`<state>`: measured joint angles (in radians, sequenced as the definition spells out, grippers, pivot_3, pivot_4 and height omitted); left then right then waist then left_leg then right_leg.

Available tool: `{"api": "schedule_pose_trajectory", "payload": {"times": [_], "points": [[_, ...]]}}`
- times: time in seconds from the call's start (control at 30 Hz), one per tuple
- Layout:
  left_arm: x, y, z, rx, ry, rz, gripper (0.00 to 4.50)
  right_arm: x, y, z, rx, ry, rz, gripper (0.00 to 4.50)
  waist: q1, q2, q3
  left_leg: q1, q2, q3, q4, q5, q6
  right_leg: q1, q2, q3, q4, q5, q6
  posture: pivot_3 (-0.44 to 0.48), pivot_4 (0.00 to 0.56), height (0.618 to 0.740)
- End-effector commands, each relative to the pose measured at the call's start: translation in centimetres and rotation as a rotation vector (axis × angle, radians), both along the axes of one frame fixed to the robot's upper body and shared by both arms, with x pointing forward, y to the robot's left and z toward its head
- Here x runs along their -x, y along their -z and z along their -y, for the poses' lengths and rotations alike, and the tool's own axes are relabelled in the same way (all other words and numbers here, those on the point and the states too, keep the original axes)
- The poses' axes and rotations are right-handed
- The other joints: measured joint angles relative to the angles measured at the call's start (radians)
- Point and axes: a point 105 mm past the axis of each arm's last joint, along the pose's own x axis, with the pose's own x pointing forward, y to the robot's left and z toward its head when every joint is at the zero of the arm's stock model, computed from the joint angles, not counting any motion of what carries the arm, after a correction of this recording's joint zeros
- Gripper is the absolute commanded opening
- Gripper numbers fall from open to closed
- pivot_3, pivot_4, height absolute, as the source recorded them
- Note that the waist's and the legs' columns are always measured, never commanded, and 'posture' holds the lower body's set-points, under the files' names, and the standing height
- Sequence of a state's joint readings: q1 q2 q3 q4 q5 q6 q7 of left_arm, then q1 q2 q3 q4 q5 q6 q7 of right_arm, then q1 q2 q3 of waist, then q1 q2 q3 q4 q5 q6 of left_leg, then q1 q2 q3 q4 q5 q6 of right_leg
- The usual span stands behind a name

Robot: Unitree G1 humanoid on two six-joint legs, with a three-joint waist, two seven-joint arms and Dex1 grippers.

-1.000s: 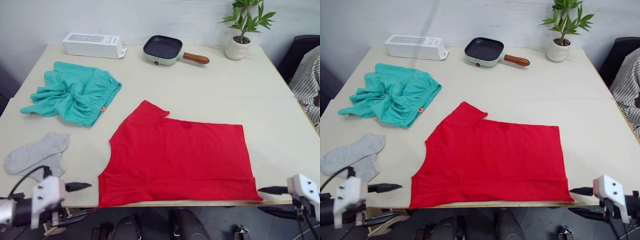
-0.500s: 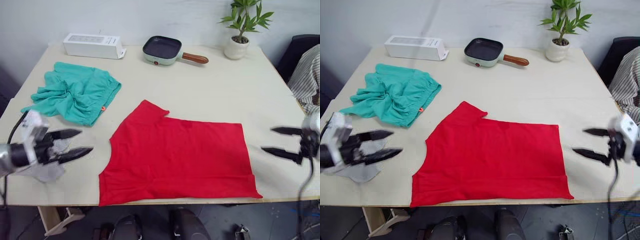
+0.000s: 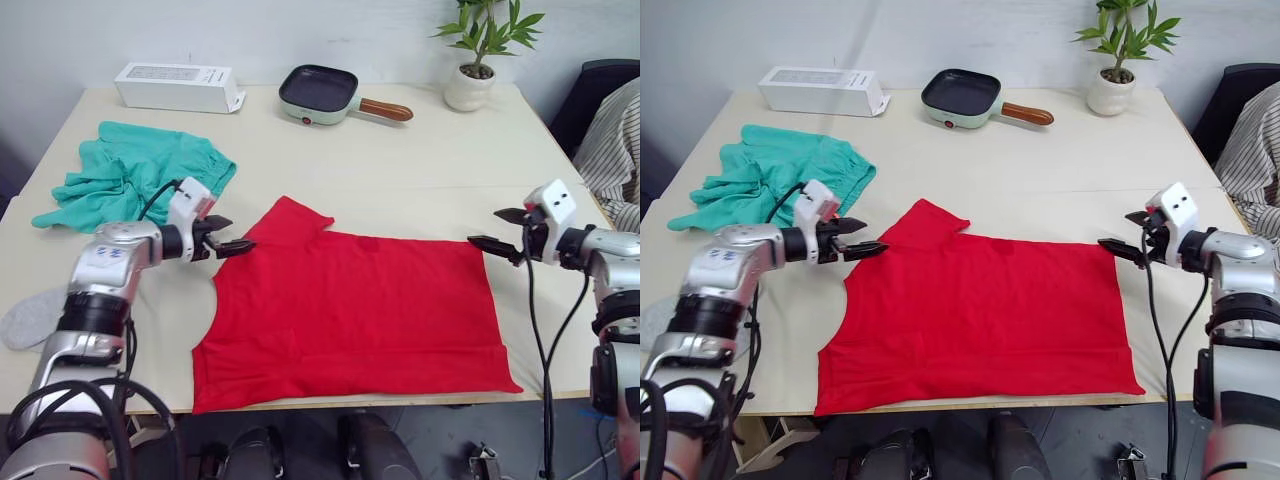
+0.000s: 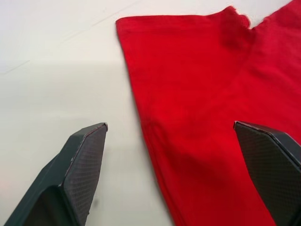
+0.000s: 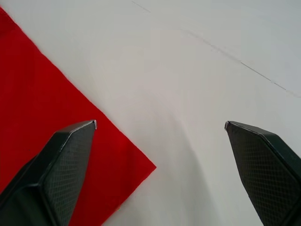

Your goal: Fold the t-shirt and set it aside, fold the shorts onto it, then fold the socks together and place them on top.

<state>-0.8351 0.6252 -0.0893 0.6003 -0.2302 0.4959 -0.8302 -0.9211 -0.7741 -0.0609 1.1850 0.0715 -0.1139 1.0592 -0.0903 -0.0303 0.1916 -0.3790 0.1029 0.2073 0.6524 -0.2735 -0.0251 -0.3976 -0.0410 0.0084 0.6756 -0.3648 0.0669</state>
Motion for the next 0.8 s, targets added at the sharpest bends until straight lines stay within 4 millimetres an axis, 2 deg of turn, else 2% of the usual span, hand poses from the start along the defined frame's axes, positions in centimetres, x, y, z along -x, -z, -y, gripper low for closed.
{"api": "schedule_pose_trajectory", "payload": {"times": [0.03, 0.3, 0.63, 0.73, 0.8], "points": [[-1.5, 0.2, 0.1, -0.033, -0.05, 0.025, 4.5, -0.4, 0.0, 0.7, 0.017, 0.057, -0.004, 4.47, 0.0, 0.0, 0.0, 0.0, 0.0, 0.0, 0.0, 0.0, 0.0, -0.001, 0.0, 0.0, 0.001, 0.0, 0.0, 0.0, 0.15, 0.74], [-3.9, -0.1, 1.5, -0.019, -0.111, 0.038, 4.5, -1.4, 0.2, -0.1, 0.001, 0.103, -0.058, 4.47, -0.006, 0.0, 0.0, 0.002, 0.0, 0.0, 0.007, 0.002, -0.001, -0.001, -0.001, 0.001, 0.011, 0.0, 0.0, 0.0, 0.15, 0.74], [-3.7, 1.0, 2.7, -0.055, -0.045, -0.02, 4.5, -0.2, 2.0, -1.9, -0.013, -0.038, -0.22, 4.47, -0.011, -0.001, 0.0, 0.002, 0.0, -0.001, 0.009, 0.002, -0.001, -0.001, -0.001, -0.001, 0.013, 0.0, 0.0, 0.0, 0.15, 0.74], [-3.6, 1.5, 2.8, -0.064, -0.042, -0.034, 4.5, -0.3, 1.9, -2.3, -0.043, -0.051, -0.198, 3.9, -0.011, -0.001, 0.0, 0.002, 0.0, -0.001, 0.01, 0.002, -0.001, -0.001, -0.001, -0.001, 0.014, 0.0, 0.0, 0.0, 0.15, 0.74], [-3.5, 1.8, 2.8, -0.061, -0.044, -0.053, 4.12, -0.3, 2.0, -2.4, -0.047, -0.055, -0.196, 3.27, -0.012, -0.001, 0.0, 0.002, 0.0, -0.001, 0.01, 0.002, -0.001, 0.0, -0.001, -0.001, 0.014, 0.0, 0.0, 0.0, 0.15, 0.74]]}}
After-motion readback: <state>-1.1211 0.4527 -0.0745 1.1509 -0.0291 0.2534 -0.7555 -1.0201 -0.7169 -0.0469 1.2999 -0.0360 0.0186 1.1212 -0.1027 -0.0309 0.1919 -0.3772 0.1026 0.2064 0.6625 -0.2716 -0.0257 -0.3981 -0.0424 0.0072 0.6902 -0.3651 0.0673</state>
